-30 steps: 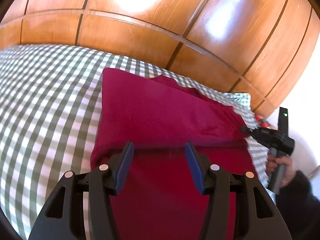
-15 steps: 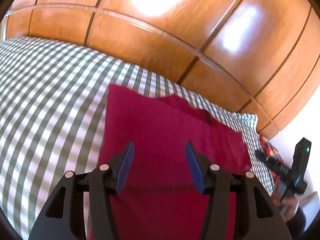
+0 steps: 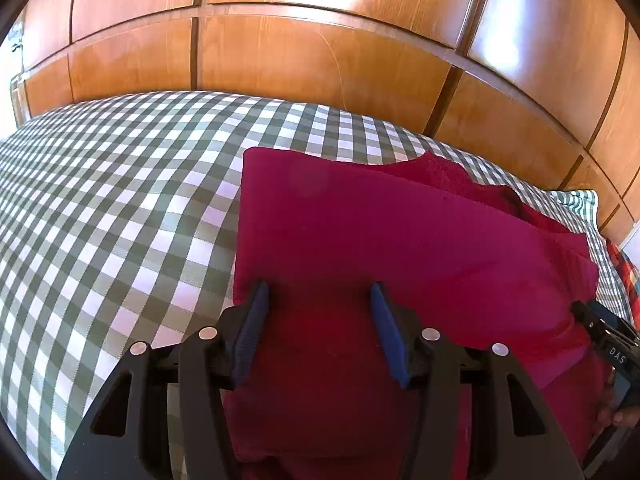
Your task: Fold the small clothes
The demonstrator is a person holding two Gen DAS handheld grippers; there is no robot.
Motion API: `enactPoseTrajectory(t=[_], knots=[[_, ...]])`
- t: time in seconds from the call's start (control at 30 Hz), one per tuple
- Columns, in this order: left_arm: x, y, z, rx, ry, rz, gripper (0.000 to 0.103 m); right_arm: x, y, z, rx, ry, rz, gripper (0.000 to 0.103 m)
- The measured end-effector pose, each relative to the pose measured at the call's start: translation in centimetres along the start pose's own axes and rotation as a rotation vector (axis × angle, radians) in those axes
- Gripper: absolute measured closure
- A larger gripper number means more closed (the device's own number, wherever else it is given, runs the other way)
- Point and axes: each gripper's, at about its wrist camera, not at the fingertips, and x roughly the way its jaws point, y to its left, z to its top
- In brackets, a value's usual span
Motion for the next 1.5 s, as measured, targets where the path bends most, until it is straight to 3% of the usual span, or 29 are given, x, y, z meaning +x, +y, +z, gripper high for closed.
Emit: enactPoseTrajectory(t=[0.13, 0.33, 0.4, 0.47, 0.57, 0.8, 1.0, 1.13, 1.2, 1.33, 1.37, 1.43, 1.5], knots=[[-2.0, -0.8, 0.4, 0.018, -0.001, 0.043, 0.05, 0.2, -0.2, 0.4, 0.004, 0.0, 0.001, 0.029], [-6.7, -1.5, -2.0, 0.029, -0.028, 0.02, 0.045, 0.2, -0.2, 0.7, -0.002, 0.005, -0.003, 0.028], [-8.0, -2.0, -3.0, 0.052, -0.035, 0.028, 0.045, -0.1, 0.0, 0.9, -0.011, 0.01, -0.018, 0.023], [-9.1, -2.1, -3.9, 0.067, -0.04, 0.033, 0.045, -1.0, 0.4, 0.9, -0.018, 0.018, -0.018, 0.012], [-10.3, -1.9, -5.5, 0.071, -0.032, 0.031, 0.036, -2.4, 0.7, 0.4, -0.021, 0.014, -0.01, 0.009], [-12.1, 0.3, -8.6, 0.057, -0.001, 0.041, 0.036, -5.5, -1.5, -3.2, 0.002, 0.096, 0.021, 0.006], [-15.1, 4.3, -11.1, -0.01, 0.005, 0.051, 0.036, -8.5, -6.4, -7.8, 0.1, 0.188, 0.051, 0.007], [-16.7, 5.7, -13.1, -0.029, 0.053, -0.045, 0.036, -11.6, -8.2, -11.4, 0.137, 0.238, 0.151, 0.007], [-17.4, 5.5, -14.5, -0.01, 0.097, -0.132, 0.036, -13.3, -8.3, -13.1, 0.144, 0.26, 0.199, 0.011], [-18.1, 4.3, -17.0, 0.046, 0.164, -0.215, 0.04, -16.1, -7.7, -16.3, 0.12, 0.311, 0.258, 0.029], [-18.3, 4.0, -17.6, 0.066, 0.177, -0.213, 0.044, -16.8, -7.3, -17.2, 0.104, 0.333, 0.269, 0.039], [-18.7, 3.6, -18.5, 0.093, 0.192, -0.216, 0.052, -17.5, -6.6, -18.7, 0.092, 0.364, 0.29, 0.048], [-19.0, 3.6, -19.2, 0.101, 0.223, -0.239, 0.066, -17.7, -6.0, -19.5, 0.086, 0.383, 0.305, 0.056]])
